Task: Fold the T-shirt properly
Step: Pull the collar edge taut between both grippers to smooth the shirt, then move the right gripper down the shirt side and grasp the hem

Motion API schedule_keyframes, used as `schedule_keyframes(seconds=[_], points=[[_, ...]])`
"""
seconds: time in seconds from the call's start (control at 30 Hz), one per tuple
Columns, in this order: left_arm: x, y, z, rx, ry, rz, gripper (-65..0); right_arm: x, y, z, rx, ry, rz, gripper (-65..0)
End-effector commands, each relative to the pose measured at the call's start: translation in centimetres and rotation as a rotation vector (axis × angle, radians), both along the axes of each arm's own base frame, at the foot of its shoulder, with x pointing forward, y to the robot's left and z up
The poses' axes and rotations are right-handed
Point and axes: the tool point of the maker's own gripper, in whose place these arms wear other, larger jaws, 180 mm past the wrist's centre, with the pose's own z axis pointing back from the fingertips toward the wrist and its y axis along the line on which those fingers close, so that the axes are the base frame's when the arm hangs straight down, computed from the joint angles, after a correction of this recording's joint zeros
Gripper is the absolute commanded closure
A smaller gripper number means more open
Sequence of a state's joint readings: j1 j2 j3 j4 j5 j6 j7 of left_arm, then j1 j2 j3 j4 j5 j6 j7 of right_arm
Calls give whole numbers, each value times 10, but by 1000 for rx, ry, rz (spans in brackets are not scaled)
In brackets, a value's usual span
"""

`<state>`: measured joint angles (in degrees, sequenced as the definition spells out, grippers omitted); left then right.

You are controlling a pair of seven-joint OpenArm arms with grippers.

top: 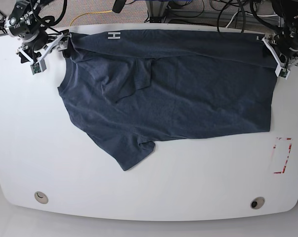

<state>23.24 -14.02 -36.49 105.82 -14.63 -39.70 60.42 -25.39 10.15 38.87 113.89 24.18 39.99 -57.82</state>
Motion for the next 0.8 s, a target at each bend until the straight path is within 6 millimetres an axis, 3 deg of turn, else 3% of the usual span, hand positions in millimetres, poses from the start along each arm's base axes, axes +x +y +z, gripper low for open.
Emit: schedule_keyframes(seconds=[0.0, 0.27, 0.37, 0.43, 0.53, 0.63, 0.77], points=[[16, 0, 15, -6, -70, -13, -338, 18, 0, 15, -5, -68, 13, -553], [35, -6, 26, -44, -136, -18, -332, 55, 30, 25, 23, -113, 96, -530], [36, -5, 27, -44, -139, -17, -332, 69, 55, 28, 60, -140, 145, -409], [36, -5, 26, -44, -137, -16, -332, 82, 62, 34, 73, -170, 158, -315], [36, -5, 26, -44, -137, -13, -332, 102, 65, 36, 93, -193, 165, -225], [42, -5, 29, -45, -154, -12, -335, 121, 62, 34, 121, -197, 153, -258], [63, -4, 43, -45, -215, -12, -338, 154, 49, 33, 117, -191, 142, -422]])
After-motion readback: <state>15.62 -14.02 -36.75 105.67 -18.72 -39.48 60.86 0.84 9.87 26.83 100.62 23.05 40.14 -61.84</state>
